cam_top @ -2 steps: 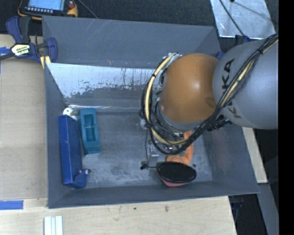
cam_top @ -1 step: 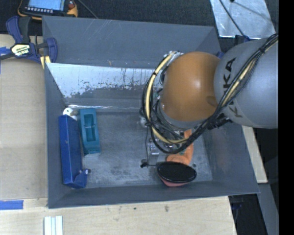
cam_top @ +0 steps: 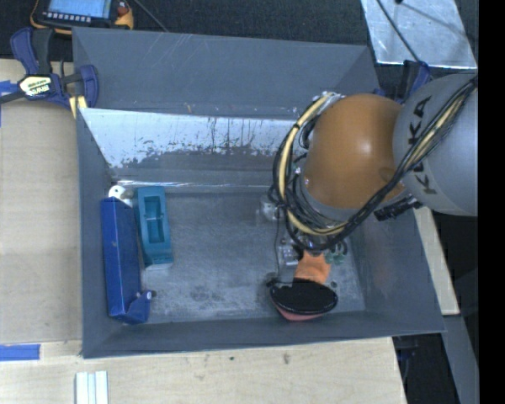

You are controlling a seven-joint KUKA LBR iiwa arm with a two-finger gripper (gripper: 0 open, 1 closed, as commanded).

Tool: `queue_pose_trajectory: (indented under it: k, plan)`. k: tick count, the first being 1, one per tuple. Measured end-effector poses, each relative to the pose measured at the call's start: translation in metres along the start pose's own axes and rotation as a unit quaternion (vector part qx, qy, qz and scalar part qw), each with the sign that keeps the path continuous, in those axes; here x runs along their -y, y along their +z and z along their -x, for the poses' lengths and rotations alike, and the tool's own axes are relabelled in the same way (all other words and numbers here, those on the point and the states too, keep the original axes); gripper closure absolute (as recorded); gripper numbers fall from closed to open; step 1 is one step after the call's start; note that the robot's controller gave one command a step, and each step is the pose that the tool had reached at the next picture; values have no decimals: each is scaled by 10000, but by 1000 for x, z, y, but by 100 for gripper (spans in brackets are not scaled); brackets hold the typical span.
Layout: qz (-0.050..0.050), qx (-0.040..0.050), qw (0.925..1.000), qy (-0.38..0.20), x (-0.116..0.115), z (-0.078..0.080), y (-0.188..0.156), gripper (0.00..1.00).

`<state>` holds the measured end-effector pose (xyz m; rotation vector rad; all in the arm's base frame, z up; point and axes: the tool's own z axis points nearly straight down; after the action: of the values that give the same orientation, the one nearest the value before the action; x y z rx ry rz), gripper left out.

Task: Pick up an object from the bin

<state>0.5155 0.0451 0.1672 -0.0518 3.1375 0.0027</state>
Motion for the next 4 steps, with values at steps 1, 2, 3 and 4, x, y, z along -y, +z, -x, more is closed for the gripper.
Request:
queue_pose_trajectory:
  k: [1, 2, 3, 4]
  plan:
    - [-36, 5, 10000, 64, 17, 28, 25, 0]
    - [15, -61, 10000, -37, 23, 21, -2, 0]
    - [-19, 80, 10000, 50, 44, 17, -3, 0]
    - [1, -11, 10000, 86, 89, 10, 35, 0]
